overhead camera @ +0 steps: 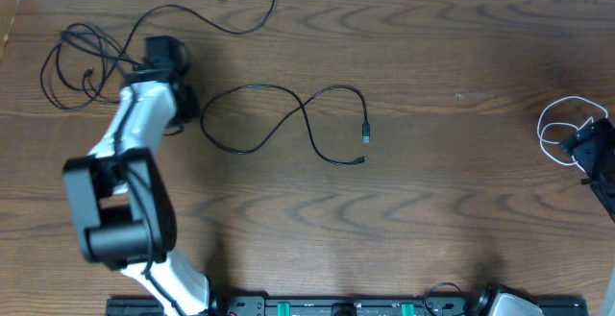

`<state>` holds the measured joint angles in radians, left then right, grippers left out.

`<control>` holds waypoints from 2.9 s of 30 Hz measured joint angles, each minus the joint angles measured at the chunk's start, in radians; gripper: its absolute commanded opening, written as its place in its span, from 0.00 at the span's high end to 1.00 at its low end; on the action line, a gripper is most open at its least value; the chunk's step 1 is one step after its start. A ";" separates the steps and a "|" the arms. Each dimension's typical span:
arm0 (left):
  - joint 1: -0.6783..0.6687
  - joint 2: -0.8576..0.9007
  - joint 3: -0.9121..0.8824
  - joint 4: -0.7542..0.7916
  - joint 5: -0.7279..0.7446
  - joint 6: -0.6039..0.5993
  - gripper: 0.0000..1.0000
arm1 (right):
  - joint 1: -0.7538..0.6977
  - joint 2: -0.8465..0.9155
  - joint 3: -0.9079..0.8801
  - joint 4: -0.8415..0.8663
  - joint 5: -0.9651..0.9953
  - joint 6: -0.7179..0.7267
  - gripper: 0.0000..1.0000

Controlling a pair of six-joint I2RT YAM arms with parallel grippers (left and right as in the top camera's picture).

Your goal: Untangle cables

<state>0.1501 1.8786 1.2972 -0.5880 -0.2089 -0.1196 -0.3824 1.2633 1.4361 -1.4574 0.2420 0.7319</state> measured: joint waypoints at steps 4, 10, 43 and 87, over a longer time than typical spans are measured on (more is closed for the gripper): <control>0.074 -0.048 0.000 -0.026 -0.030 0.043 0.91 | 0.000 0.000 0.000 0.000 0.000 0.000 0.01; 0.113 -0.054 0.000 -0.058 0.048 0.071 0.60 | 0.000 0.000 0.000 0.000 0.000 0.000 0.01; -0.109 0.026 -0.113 -0.060 0.228 -0.404 0.43 | 0.000 0.000 0.000 0.000 0.000 0.000 0.01; 0.291 0.036 0.202 -0.162 -0.142 -0.055 0.93 | 0.000 0.000 0.000 0.000 0.000 0.000 0.01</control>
<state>0.4416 1.9148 1.4990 -0.7502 -0.3508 -0.1741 -0.3824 1.2633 1.4361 -1.4574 0.2420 0.7319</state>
